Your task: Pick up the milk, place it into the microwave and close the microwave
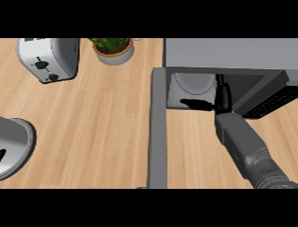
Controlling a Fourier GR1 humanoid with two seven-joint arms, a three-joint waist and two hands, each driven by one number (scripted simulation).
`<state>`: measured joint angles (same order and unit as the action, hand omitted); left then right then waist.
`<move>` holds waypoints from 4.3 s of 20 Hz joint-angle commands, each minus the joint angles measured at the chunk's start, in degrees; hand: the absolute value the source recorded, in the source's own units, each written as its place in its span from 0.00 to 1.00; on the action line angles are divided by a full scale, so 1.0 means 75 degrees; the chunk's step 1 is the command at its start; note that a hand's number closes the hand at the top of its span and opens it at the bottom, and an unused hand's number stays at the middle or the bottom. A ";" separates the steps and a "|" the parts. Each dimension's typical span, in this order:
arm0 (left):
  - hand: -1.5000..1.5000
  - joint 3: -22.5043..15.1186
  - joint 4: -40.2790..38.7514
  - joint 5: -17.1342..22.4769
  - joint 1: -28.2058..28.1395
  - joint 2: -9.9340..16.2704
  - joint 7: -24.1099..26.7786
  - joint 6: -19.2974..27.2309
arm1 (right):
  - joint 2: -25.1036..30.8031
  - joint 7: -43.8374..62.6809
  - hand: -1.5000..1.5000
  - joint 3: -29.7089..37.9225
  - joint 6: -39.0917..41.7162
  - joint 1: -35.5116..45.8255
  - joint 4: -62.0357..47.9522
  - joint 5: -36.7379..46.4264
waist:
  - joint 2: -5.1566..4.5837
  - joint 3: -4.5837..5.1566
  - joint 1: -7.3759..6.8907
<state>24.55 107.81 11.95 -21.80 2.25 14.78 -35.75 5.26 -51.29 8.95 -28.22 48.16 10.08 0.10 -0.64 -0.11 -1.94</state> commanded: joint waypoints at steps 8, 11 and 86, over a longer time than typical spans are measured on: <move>0.00 -0.0923 0.0549 0.0223 -0.0315 -0.0221 -0.0512 -0.0697 | -0.0688 -0.0949 0.00 -0.0353 0.2419 -0.1611 0.0855 -0.0392 | 0.0146 0.0013 0.0294; 0.00 -0.1174 0.0175 -0.0147 -0.0040 -0.0269 -0.0292 -0.0823 | -0.0692 -0.0801 0.00 -0.0475 0.2814 -0.2138 0.1498 -0.0445 | 0.0145 0.0021 0.0370; 1.00 -0.9419 -0.8001 0.2857 1.0783 -0.0296 0.0142 0.7703 | 0.2856 0.4351 0.00 -0.0938 0.6180 -0.7305 1.4017 -0.4239 | -0.0507 0.0023 0.2971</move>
<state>-46.87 49.33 31.70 54.81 0.78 15.44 21.58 25.65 -19.96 2.22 17.28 -7.32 114.73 -30.72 -4.05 0.12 18.76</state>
